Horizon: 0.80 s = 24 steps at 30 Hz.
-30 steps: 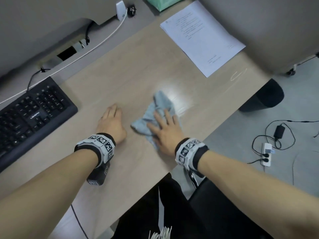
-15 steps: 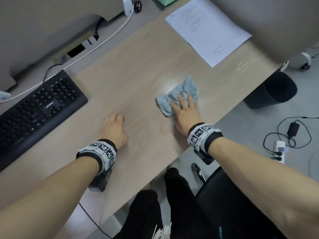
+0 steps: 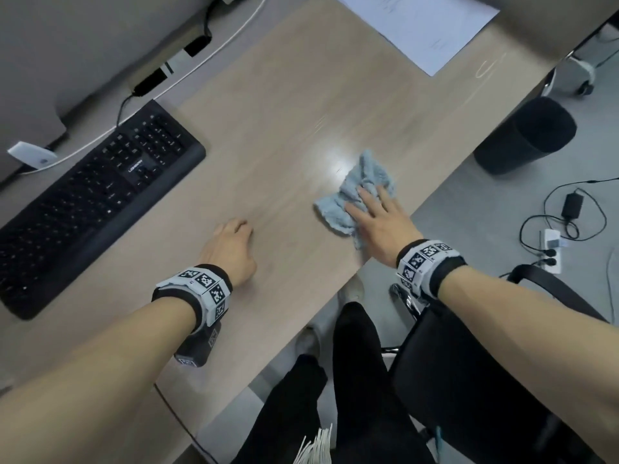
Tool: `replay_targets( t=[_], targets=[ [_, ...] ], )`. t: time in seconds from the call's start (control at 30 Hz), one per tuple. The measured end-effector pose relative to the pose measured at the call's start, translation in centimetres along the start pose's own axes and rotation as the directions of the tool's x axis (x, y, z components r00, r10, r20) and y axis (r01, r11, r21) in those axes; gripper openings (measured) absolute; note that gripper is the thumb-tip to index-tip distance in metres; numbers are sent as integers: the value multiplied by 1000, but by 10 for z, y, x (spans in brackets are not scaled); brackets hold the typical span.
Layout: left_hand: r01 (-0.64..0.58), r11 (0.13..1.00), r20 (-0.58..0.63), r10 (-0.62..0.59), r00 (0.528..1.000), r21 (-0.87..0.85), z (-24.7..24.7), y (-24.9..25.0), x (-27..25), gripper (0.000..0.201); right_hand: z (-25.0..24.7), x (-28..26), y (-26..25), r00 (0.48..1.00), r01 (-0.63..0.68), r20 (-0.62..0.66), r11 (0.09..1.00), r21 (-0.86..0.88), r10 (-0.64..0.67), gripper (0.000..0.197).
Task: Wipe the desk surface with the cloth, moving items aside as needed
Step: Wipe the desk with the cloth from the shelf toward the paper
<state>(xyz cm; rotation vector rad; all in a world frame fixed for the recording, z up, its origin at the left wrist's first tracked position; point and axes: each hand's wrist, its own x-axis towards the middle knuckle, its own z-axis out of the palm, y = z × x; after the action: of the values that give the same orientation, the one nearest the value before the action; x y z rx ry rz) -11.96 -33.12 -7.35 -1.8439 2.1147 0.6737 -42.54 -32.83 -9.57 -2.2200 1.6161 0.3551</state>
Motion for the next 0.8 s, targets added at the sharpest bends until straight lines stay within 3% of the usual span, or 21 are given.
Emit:
replay_targets(
  t=[0.07, 0.1, 0.23, 0.37, 0.43, 0.53, 0.63, 0.67, 0.8],
  targets=[
    [-45, 997, 41, 43, 998, 67, 9, -9, -5, 73, 4, -3, -29, 997, -74, -22, 997, -9, 74, 79],
    [-69, 993, 48, 65, 997, 93, 14, -12, -8, 78, 9, -7, -50, 998, -50, -26, 998, -26, 50, 79],
    [-124, 980, 26, 121, 992, 157, 21, -16, -9, 85, 45, -36, -124, 978, 205, -33, 977, -53, -207, 74],
    [-140, 979, 48, 134, 990, 147, 16, -18, -6, 88, 60, -53, -121, 931, 364, -5, 927, -92, -366, 68],
    [-133, 982, 58, 126, 990, 133, 15, -19, -8, 88, 52, -48, -93, 944, 324, -33, 941, -95, -328, 64],
    [-111, 988, 35, 108, 994, 106, 15, -16, -12, 85, 40, -38, -52, 995, 81, -60, 997, -4, -81, 63],
    [-104, 987, 9, 104, 995, 119, 17, -12, -15, 83, 42, -35, -61, 992, -99, -72, 995, 28, 100, 66],
    [-101, 987, 3, 102, 995, 121, 19, -12, -15, 84, 46, -36, -76, 994, -94, -57, 996, 10, 94, 70],
    [-122, 985, 13, 121, 993, 121, 21, -14, -11, 82, 69, -55, -134, 990, 122, -77, 992, -3, -122, 75]
  ],
)
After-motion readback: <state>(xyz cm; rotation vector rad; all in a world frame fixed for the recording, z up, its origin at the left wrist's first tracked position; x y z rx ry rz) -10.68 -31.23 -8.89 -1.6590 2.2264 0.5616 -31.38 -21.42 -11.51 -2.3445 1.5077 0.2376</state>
